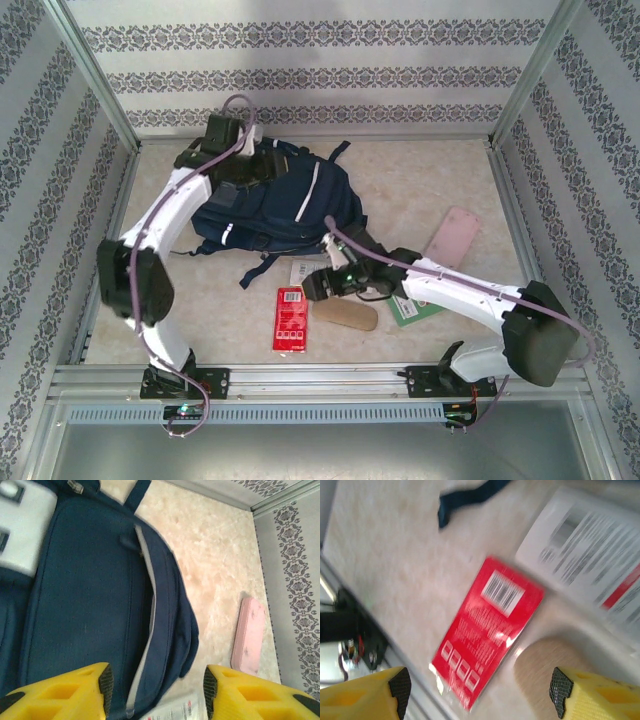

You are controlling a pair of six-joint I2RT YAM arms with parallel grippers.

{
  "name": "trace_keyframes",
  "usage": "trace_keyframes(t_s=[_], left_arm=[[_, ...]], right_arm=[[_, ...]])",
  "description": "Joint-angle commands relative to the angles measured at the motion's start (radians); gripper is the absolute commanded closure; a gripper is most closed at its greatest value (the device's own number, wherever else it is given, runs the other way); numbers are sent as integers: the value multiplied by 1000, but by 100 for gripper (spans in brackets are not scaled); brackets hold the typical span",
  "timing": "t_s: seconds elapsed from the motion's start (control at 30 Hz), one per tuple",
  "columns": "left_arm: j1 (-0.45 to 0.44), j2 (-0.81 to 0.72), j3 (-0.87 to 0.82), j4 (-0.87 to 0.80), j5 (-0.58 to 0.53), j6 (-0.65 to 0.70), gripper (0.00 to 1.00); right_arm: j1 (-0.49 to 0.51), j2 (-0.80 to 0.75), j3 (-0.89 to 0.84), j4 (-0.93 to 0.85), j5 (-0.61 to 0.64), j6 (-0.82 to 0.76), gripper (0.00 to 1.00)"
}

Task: Pack the student bag
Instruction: Close the student bag at the top-center of the table, then pick up the glasses case from the bottom-center of the table.

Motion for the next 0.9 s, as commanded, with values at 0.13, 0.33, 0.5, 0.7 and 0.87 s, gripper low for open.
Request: trace_keyframes(t_s=[0.13, 0.33, 0.5, 0.7, 0.87], left_arm=[[-29, -331, -392, 116, -43, -86, 44], [-31, -505, -559, 95, 12, -83, 43], [-30, -578, -591, 68, 49, -59, 41], [-30, -600, -588, 55, 116, -48, 41], [-29, -611, -595, 76, 154, -60, 41]], right_arm=[[87, 17, 68, -318, 310, -256, 12], [104, 150, 146, -482, 415, -399, 2], [104, 218, 171, -514, 346, -438, 2], [72, 274, 188, -524, 313, -456, 2], [79, 374, 221, -550, 298, -479, 2]])
